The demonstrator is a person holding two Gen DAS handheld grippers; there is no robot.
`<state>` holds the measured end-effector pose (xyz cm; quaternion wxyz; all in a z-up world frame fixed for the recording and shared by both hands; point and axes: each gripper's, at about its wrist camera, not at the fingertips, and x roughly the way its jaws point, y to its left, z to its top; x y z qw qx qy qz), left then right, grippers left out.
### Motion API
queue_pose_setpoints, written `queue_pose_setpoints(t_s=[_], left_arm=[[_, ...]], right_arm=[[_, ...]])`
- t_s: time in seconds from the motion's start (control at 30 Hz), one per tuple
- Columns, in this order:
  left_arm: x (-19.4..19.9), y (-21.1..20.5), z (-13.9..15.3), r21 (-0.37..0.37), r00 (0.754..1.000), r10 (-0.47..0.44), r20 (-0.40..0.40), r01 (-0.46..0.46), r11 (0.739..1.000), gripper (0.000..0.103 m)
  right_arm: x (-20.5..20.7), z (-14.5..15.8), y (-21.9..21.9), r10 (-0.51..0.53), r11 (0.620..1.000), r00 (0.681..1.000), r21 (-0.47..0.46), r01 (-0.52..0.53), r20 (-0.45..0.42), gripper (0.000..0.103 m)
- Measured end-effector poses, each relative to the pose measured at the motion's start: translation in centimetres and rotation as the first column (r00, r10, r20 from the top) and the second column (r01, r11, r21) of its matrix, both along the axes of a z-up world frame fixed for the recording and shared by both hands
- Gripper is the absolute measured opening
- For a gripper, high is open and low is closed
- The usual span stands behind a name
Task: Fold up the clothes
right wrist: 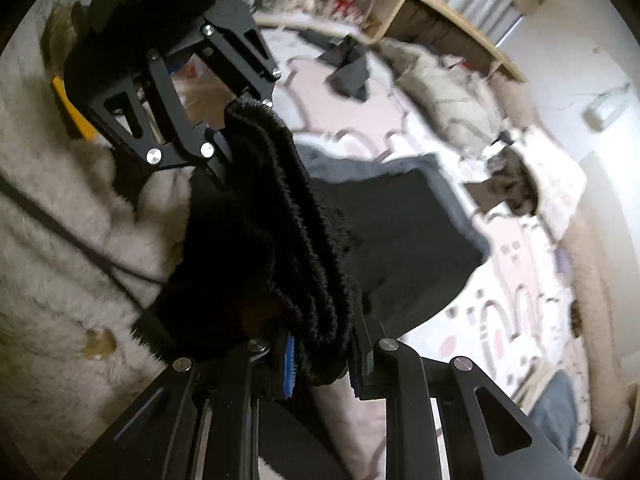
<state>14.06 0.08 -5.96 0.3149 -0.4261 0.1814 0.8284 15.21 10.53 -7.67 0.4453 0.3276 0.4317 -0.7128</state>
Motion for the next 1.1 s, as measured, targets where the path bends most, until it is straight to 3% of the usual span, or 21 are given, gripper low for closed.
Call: queue_pose_setpoints(t_s=[0.13, 0.3, 0.43, 0.57, 0.87, 1.1], left_arm=[[-0.7, 0.5, -1.3, -0.020, 0.998, -0.001, 0.061, 0.002, 1.000, 0.025], [-4.1, -0.6, 1.8, -0.012, 0.998, 0.008, 0.057, -0.007, 1.000, 0.025], [-9.8, -2.1, 4.8, -0.024, 0.998, 0.048, 0.041, -0.047, 0.999, 0.025], [-16.7, -3.6, 5.1, -0.043, 0.993, 0.087, 0.078, -0.084, 0.996, 0.025], [-30.8, -5.9, -0.4, -0.112, 0.972, 0.130, 0.197, -0.109, 0.988, 0.025], [-38.6, -7.3, -5.6, -0.081, 0.943, 0.139, 0.304, -0.119, 0.990, 0.027]], right_arm=[[-1.2, -1.9, -0.4, 0.026, 0.999, 0.999, 0.039, -0.028, 0.044, 0.020], [-5.7, 1.2, -1.1, 0.042, 0.999, 0.997, 0.014, -0.043, 0.061, 0.020], [-11.8, 4.1, -2.5, 0.041, 0.999, 0.998, -0.014, -0.040, 0.056, 0.020], [-19.5, 4.6, -4.7, 0.030, 1.000, 0.997, -0.008, -0.030, 0.077, 0.020], [-34.4, -0.3, -9.0, -0.006, 0.999, 0.976, 0.050, -0.005, 0.218, 0.020], [-42.3, -5.7, -10.1, -0.065, 0.996, 0.950, 0.081, 0.042, 0.306, 0.020]])
